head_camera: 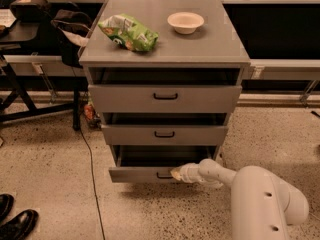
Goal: Close bottom drawer
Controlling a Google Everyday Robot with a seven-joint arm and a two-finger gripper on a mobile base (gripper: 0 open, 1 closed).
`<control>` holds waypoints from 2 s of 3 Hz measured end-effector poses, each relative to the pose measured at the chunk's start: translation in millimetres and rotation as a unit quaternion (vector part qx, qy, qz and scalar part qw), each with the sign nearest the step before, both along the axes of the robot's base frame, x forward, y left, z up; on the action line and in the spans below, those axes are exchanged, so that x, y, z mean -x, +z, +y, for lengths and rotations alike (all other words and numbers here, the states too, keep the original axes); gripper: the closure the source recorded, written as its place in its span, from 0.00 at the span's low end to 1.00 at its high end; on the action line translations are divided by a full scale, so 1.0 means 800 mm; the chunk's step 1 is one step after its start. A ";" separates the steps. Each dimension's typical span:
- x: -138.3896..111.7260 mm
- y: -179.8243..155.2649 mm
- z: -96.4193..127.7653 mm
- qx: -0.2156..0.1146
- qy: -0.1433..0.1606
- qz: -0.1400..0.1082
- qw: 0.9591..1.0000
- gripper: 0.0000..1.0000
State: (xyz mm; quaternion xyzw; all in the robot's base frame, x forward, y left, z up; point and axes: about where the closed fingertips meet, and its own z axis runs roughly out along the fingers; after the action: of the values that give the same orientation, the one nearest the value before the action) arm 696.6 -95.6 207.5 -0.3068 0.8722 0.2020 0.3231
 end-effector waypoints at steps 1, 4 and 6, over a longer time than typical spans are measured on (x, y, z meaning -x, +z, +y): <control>-0.037 0.019 0.002 0.015 -0.003 -0.023 1.000 1.00; 0.015 0.003 -0.021 0.002 -0.033 -0.005 0.999 1.00; 0.008 -0.017 -0.025 0.007 -0.045 0.005 0.999 1.00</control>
Offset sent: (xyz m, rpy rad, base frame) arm 0.0681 -0.0036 0.0371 -0.0701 -0.1054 -0.0180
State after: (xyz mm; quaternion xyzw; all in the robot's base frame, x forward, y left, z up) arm 689.9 -115.4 194.2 -0.2687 0.8878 0.1830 0.3257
